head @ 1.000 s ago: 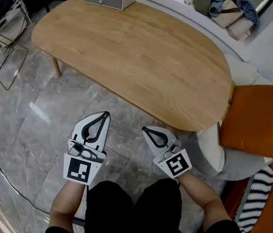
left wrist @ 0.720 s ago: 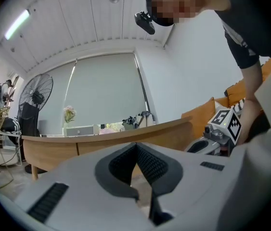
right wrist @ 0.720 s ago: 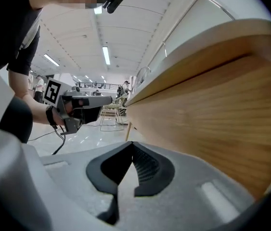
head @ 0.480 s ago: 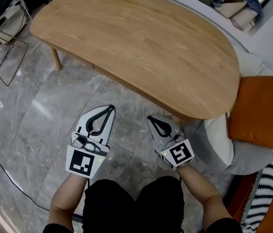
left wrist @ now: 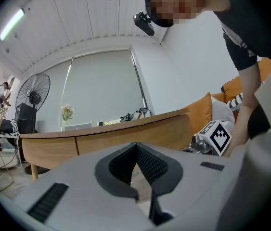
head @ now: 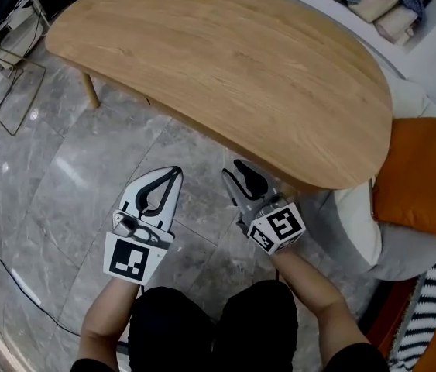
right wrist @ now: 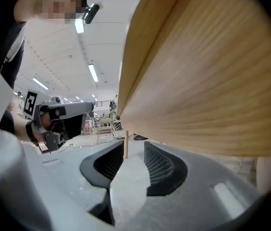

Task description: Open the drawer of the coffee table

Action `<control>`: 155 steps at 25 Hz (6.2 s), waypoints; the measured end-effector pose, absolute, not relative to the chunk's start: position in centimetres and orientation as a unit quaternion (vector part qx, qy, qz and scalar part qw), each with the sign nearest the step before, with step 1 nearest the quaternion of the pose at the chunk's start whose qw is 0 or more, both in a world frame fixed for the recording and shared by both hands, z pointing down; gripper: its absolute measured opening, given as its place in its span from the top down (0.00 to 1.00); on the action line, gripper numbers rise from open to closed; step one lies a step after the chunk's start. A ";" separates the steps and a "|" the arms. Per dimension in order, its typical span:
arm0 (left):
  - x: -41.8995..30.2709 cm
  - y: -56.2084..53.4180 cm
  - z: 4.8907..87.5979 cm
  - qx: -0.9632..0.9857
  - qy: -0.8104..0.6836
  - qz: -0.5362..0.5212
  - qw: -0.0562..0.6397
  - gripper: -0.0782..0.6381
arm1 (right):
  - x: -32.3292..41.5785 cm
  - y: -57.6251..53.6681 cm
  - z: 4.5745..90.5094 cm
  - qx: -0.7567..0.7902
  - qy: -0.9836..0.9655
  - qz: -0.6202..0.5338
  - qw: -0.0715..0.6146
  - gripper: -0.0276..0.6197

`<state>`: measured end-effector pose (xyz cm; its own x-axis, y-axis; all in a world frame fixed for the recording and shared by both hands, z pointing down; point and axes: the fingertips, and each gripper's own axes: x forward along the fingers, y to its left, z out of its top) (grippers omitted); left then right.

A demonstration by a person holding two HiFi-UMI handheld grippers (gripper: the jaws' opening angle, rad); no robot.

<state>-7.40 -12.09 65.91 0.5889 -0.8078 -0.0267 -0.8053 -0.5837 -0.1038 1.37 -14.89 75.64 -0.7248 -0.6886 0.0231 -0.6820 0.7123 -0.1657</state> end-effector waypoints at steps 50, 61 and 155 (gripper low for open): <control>-10.0 -11.3 66.5 -0.875 0.480 -0.032 0.061 0.88 | -0.2 -17.0 75.7 -0.390 0.915 -0.092 0.054 0.73; -10.6 -10.2 65.7 -0.873 0.481 -0.033 0.070 0.88 | -1.0 -15.5 75.8 -0.386 0.920 -0.057 0.020 0.73; -11.7 -8.9 66.8 -0.870 0.488 -0.050 0.053 0.88 | 7.9 -4.3 74.6 -0.388 0.920 0.046 -0.032 0.73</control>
